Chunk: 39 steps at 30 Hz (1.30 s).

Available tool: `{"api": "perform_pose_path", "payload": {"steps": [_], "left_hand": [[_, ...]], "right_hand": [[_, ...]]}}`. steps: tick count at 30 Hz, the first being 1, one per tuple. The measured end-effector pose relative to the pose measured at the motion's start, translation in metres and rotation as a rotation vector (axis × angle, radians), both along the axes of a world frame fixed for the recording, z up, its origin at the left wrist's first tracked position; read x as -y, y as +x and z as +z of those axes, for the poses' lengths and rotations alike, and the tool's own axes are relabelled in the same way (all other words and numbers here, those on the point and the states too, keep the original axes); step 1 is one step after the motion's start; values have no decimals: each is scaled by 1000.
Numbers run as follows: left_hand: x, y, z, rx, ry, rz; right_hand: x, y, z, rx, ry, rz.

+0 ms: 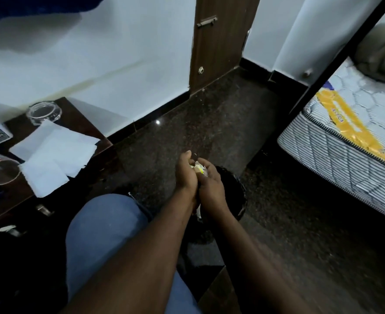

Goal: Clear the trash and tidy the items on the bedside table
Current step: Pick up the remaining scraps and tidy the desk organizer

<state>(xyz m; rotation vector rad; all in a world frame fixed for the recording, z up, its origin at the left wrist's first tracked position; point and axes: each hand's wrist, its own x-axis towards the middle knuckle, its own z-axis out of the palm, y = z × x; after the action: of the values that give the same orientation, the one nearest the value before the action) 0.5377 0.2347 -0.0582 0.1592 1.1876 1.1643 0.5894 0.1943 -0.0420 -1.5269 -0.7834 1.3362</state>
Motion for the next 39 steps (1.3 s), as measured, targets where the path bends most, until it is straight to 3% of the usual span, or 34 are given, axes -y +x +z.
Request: {"api": "perform_pose_path", "payload": {"steps": [2, 4, 11, 16, 19, 26, 28, 32, 34, 39], "left_hand": [[-5, 1, -1, -76, -31, -63], [-4, 8, -4, -157, -30, -266], [-6, 18, -19, -684, 64, -624], [-3, 12, -35, -1082, 191, -632], [-4, 8, -49, -1171, 171, -596], [-20, 4, -64, -1237, 368, -613], [-23, 2, -70, -1262, 312, -795], [-25, -1, -82, -1325, 119, -1214], [-24, -3, -81, -1384, 158, -1305], [-21, -8, -68, -1403, 261, -1267]], "right_hand": [[0, 4, -7, -1, 10, -25], [-2, 14, -17, 78, -4, -75], [-18, 48, -50, 422, -51, -154], [-20, 59, -62, 428, -7, -41], [-20, 64, -64, 433, 28, 43], [-18, 66, -77, 898, 411, -48], [-17, 67, -93, 994, 335, 40], [-16, 77, -129, 1028, -122, 380], [-15, 77, -137, 1010, -112, 348], [-8, 68, -134, 972, -19, 276]]}}
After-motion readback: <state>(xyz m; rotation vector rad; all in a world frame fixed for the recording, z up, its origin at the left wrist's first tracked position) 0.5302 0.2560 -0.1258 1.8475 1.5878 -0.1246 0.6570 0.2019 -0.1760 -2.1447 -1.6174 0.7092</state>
